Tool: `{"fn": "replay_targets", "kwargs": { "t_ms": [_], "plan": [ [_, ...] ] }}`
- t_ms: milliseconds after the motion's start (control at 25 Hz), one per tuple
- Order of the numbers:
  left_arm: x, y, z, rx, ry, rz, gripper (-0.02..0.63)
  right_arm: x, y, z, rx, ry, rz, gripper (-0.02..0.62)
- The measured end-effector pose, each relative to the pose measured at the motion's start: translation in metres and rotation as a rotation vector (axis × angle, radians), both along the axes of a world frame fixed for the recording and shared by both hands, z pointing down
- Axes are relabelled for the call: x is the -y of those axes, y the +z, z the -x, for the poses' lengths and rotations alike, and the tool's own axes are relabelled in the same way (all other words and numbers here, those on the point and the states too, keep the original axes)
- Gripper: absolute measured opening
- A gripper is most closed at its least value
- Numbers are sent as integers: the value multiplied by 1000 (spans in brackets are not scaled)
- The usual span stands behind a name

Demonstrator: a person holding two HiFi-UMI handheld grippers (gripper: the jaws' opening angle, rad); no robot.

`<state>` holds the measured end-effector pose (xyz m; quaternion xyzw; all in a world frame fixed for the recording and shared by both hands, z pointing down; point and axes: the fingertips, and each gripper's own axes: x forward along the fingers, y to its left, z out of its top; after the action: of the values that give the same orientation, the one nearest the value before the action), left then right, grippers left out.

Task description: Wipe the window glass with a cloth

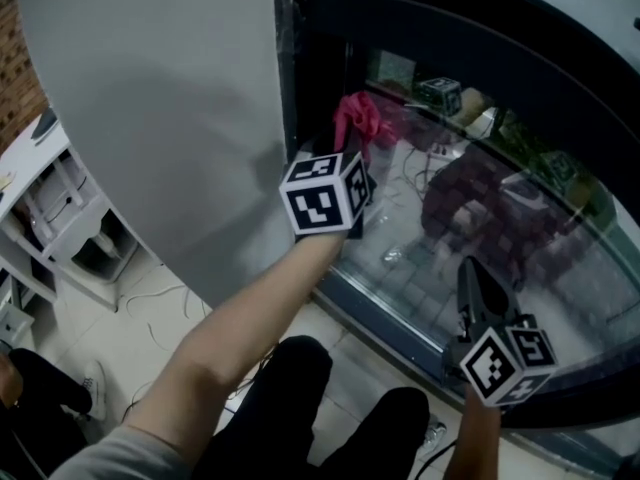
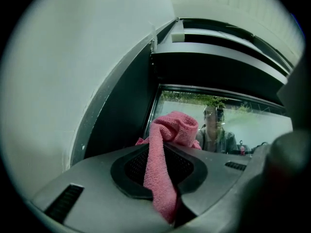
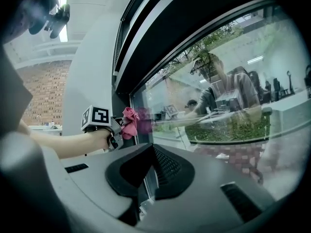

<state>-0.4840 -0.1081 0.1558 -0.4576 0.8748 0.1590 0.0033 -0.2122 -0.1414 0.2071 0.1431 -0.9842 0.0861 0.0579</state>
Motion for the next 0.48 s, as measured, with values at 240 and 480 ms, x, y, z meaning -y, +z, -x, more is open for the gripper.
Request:
{"fn": "replay_targets", "kwargs": {
  "t_ms": [240, 480],
  "plan": [
    [4, 26, 0, 15, -2, 46, 58, 5, 12, -5, -20, 10, 15, 5],
    [4, 50, 3, 17, 19, 76, 60, 4, 17, -8, -44, 16, 16, 5]
  ]
}}
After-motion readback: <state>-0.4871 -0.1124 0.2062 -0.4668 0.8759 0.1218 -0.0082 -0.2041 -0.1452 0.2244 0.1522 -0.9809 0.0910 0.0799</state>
